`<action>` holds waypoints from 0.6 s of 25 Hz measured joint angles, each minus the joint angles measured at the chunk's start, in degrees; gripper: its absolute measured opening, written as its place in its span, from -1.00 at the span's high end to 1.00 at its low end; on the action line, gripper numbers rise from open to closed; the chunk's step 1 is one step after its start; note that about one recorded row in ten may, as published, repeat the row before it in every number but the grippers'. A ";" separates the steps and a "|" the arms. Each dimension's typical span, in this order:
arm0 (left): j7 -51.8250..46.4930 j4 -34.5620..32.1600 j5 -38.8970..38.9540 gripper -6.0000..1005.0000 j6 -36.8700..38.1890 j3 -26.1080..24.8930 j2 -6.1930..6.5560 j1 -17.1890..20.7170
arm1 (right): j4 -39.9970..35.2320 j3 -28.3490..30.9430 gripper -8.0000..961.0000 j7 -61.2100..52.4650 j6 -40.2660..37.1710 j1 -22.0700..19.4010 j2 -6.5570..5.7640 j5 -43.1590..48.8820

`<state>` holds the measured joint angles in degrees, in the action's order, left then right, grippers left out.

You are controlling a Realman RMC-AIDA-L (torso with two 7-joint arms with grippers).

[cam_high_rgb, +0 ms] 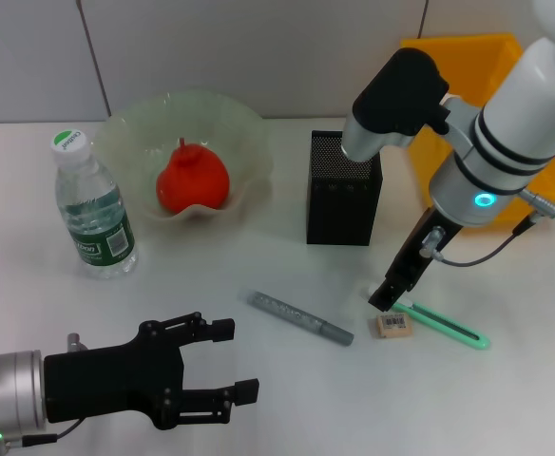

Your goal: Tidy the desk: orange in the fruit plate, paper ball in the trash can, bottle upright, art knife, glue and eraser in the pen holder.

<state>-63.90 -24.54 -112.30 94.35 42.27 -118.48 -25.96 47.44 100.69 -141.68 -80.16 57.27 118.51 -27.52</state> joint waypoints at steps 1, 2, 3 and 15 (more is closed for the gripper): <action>0.05 0.07 0.04 -0.72 -0.05 0.00 0.00 -0.02 | -0.47 -0.52 -0.57 -0.01 1.35 0.00 0.26 0.22; 0.05 0.07 0.04 -0.72 -0.05 0.00 0.00 -0.02 | -0.47 -0.52 -0.57 -0.01 1.35 0.00 0.26 0.22; 0.16 0.37 0.14 -0.72 -0.25 0.00 0.00 -0.05 | -0.59 -0.56 -0.57 -0.12 1.70 0.00 0.32 0.38; 0.62 1.37 0.16 -0.72 -1.11 0.01 0.00 -0.23 | -4.20 -0.40 -0.57 -0.62 5.15 0.63 0.38 0.72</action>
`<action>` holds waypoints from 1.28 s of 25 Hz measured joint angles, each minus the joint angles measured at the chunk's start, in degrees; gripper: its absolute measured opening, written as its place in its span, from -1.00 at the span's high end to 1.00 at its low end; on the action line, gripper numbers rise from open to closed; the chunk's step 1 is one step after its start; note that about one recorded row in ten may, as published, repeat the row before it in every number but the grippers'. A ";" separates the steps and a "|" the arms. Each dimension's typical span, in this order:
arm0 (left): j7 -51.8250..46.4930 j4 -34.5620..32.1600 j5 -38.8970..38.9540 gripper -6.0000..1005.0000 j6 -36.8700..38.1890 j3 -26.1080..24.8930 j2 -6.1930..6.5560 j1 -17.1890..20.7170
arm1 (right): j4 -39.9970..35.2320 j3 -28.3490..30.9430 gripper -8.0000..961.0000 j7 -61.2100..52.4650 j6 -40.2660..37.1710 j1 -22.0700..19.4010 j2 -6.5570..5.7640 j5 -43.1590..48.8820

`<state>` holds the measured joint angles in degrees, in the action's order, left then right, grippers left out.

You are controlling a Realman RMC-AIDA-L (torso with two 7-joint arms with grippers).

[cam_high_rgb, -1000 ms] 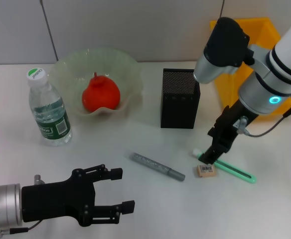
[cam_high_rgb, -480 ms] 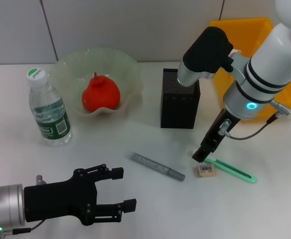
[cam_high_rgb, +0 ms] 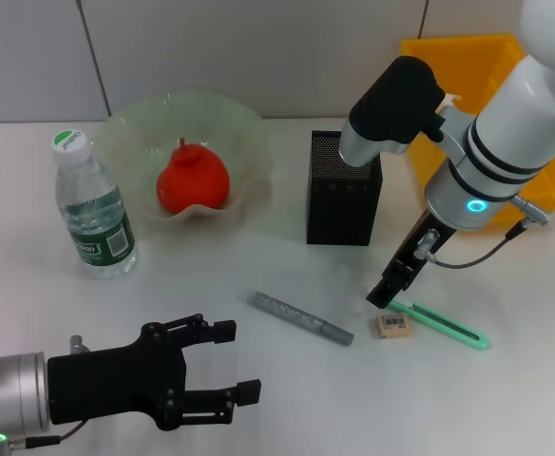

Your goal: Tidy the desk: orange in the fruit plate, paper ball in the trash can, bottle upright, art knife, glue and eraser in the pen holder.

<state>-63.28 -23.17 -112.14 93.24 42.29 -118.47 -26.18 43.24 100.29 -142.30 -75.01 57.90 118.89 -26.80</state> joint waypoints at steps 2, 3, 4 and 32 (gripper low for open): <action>0.00 0.05 0.00 -0.72 -0.05 0.08 0.00 0.01 | -0.53 -0.54 -0.57 -0.01 0.99 -0.09 0.06 0.00; 0.00 0.05 0.00 -0.72 -0.05 0.08 0.00 0.01 | -0.53 -0.54 -0.57 -0.01 0.99 -0.09 0.06 0.00; 0.01 0.06 0.00 -0.72 -0.09 0.09 0.00 0.11 | -0.70 -0.65 -0.57 0.00 1.35 -0.14 0.06 0.00; 0.06 0.15 0.09 -0.72 -0.35 0.11 0.00 0.46 | -1.69 -3.36 -0.07 0.60 3.76 -0.42 0.63 -0.73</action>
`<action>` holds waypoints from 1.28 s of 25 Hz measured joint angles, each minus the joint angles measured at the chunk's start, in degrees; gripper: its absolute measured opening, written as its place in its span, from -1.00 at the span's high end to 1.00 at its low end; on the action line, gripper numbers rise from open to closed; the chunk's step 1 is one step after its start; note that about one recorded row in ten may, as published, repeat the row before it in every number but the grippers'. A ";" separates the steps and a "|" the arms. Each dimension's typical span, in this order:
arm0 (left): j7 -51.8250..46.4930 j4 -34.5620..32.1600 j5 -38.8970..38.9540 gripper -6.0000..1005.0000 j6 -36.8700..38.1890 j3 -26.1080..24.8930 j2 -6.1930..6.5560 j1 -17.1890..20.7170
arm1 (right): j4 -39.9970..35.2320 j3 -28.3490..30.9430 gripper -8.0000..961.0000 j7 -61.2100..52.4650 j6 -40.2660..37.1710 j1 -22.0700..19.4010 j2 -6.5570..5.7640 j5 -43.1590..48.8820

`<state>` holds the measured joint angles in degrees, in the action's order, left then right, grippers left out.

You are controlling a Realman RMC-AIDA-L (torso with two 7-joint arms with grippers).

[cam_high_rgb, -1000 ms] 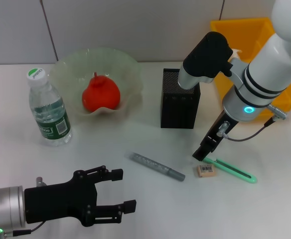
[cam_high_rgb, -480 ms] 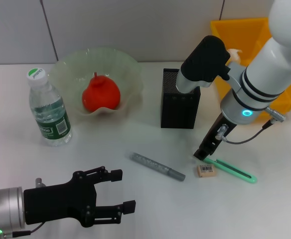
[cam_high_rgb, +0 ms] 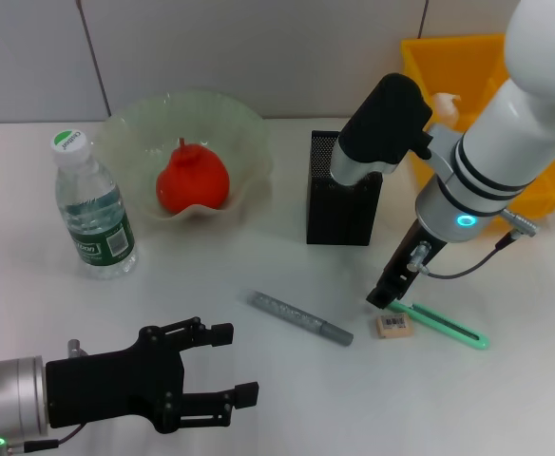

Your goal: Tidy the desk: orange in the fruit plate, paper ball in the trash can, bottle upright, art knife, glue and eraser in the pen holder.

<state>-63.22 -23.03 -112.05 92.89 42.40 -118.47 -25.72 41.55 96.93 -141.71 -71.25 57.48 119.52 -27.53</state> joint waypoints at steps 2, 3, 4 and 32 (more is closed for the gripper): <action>0.00 0.00 0.00 -0.72 -0.05 0.04 0.00 -0.01 | -0.41 -0.77 -0.07 -0.01 0.46 0.00 0.02 -0.04; 0.01 0.00 0.00 -0.72 -0.11 0.07 0.00 -0.01 | -0.62 -1.20 -0.04 -0.09 0.73 0.00 0.02 -0.13; 0.01 0.00 0.00 -0.72 -0.17 0.10 0.00 -0.02 | -0.86 -1.65 -0.02 -0.21 0.95 0.00 0.02 -0.31; 0.12 0.00 0.00 -0.72 -0.44 0.23 0.00 -0.13 | -1.11 -2.53 0.36 -0.49 1.23 -0.02 0.05 -1.39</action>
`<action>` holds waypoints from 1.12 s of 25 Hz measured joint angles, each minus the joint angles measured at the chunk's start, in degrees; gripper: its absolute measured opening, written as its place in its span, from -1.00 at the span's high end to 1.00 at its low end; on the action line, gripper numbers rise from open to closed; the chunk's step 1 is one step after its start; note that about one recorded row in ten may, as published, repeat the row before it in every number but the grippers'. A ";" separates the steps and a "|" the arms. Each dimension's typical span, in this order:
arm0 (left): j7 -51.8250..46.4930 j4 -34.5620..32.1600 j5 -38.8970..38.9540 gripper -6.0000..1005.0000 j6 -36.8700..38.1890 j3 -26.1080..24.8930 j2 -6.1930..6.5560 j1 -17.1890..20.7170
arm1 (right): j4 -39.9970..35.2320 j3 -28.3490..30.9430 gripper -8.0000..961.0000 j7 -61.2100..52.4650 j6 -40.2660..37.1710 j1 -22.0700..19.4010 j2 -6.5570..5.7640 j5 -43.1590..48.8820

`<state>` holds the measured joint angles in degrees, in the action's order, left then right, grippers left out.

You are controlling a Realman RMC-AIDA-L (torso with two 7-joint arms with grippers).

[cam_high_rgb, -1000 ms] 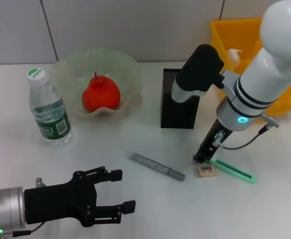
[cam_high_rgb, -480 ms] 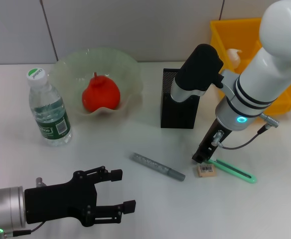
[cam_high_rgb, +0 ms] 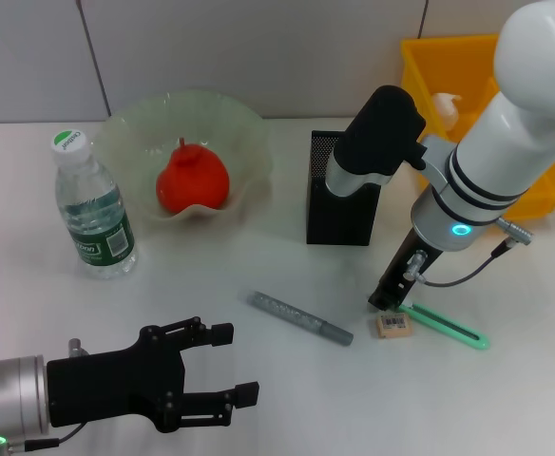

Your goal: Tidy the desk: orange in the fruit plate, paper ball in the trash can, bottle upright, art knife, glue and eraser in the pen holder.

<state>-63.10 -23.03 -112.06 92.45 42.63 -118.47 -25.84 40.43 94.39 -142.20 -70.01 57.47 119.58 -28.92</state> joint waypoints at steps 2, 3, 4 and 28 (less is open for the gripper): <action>0.00 0.00 0.00 -0.72 0.00 0.00 0.00 0.00 | 0.00 0.00 0.36 0.00 -0.06 -0.05 0.01 0.00; 0.00 0.00 0.00 -0.72 0.00 0.00 0.00 0.00 | 0.00 0.00 0.37 0.00 -0.08 -0.06 0.02 -0.01; 0.00 0.00 0.00 -0.72 0.00 0.00 0.00 0.00 | 0.00 0.00 0.37 0.00 -0.08 -0.07 0.03 -0.01; 0.00 0.00 0.00 -0.72 -0.01 -0.35 0.00 -0.20 | -0.10 0.00 0.50 0.00 0.08 -0.45 0.04 -0.09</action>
<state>-63.10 -23.03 -112.06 92.44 42.27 -118.47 -26.04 40.34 94.39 -142.21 -69.94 57.01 119.62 -29.01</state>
